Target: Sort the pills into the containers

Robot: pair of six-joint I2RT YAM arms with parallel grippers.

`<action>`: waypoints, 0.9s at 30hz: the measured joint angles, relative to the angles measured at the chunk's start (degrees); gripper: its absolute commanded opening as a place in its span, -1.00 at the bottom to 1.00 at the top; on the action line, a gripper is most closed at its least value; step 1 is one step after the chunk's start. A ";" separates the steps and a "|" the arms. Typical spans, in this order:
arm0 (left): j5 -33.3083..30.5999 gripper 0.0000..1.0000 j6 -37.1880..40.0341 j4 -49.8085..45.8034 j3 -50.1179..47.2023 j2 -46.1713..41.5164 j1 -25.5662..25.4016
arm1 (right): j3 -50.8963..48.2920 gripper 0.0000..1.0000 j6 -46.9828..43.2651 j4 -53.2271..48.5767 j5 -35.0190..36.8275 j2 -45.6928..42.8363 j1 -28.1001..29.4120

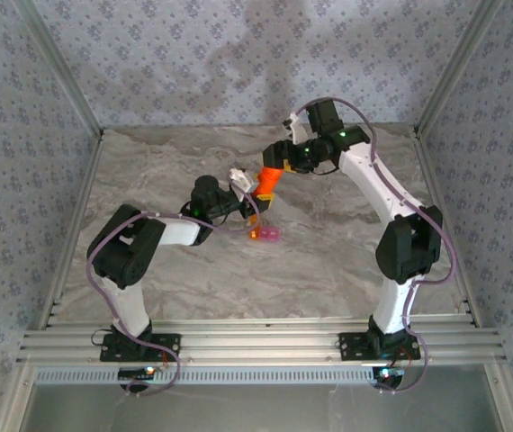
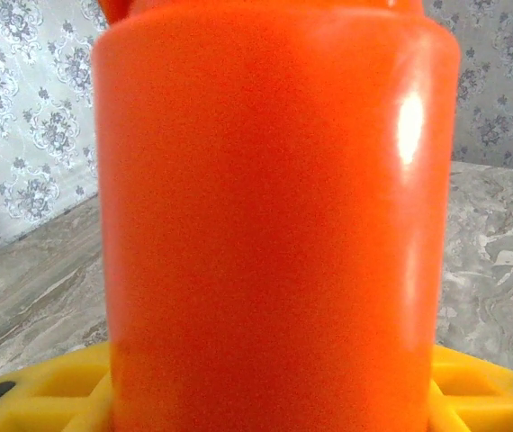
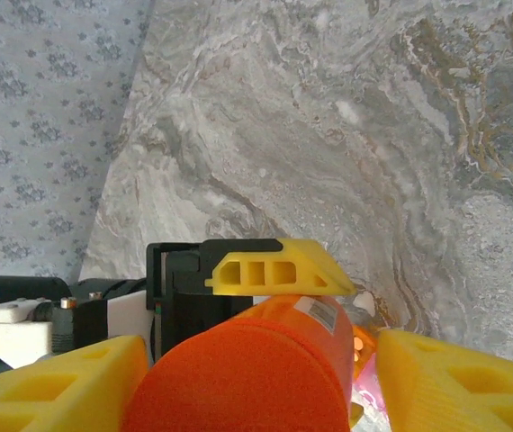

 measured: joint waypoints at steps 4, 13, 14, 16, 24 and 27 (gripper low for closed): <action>0.15 -1.00 0.00 -0.42 0.00 0.00 0.00 | -0.17 -0.06 -0.50 0.26 -0.11 0.00 0.44; 0.79 -1.00 -0.46 -1.22 0.00 0.02 -0.02 | -5.92 -0.15 -0.68 5.64 0.83 -3.32 0.42; 1.01 -1.00 -0.50 -1.14 0.00 0.02 -0.02 | -7.08 -0.16 -0.68 6.80 1.44 -4.17 0.57; 1.36 -1.00 -0.74 -0.76 0.00 0.02 -0.04 | -9.38 -0.17 -0.92 9.27 2.71 -5.84 0.92; 2.21 -1.00 -1.81 -0.33 0.00 0.02 -0.04 | -16.79 -0.18 -3.43 17.73 9.03 -10.71 3.34; 2.12 -1.00 -2.38 -0.13 0.00 0.02 0.02 | -17.14 -0.18 -4.48 18.43 11.02 -10.82 4.28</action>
